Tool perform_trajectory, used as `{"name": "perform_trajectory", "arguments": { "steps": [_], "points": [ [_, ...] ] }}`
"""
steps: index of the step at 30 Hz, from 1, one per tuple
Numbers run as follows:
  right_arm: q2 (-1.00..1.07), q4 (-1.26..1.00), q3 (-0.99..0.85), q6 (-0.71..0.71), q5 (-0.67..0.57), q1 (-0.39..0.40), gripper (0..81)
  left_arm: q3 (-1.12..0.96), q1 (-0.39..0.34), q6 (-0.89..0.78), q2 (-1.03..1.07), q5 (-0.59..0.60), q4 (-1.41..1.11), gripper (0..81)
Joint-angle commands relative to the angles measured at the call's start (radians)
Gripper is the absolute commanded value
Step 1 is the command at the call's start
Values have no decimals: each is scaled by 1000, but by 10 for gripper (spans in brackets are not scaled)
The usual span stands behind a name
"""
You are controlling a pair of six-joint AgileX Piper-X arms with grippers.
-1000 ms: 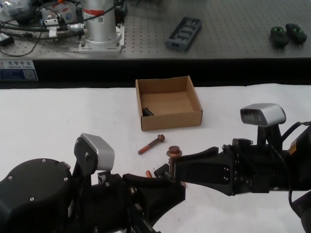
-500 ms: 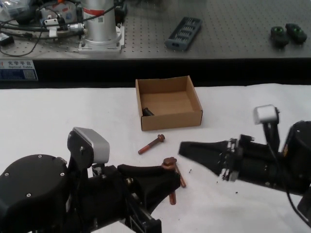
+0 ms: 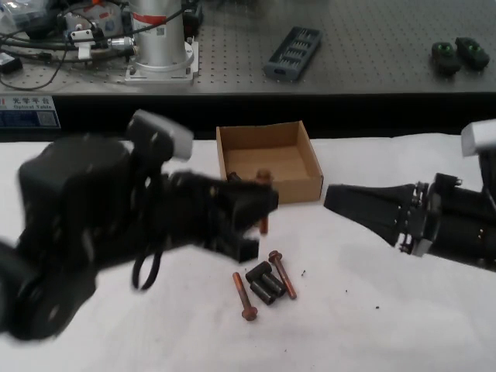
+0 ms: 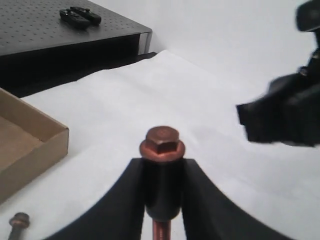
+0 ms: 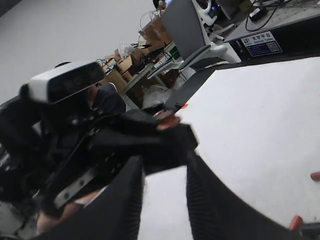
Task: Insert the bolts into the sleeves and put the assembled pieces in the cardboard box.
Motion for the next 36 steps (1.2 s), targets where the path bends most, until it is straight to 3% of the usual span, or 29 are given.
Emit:
{"name": "perform_trajectory", "arguments": {
  "steps": [1, 7, 13, 25, 36],
  "points": [
    [-116, 242, -3, -127, -11, 19, 188, -97, 21, 34, 64, 41, -6, 24],
    [-299, 579, 13, -286, 77, 84, 187, -247, 61, 36, 223, 40, -6, 24],
    [-448, 757, 44, -311, 129, 156, 187, -386, 84, 126, 336, 40, 72, 24],
    [-580, 829, 97, -190, 249, 370, 187, -618, 150, 196, 523, 9, 162, 24],
    [-580, 829, 97, -124, 410, 582, 187, -882, 186, 317, 648, -61, 441, 24]
  ]
}}
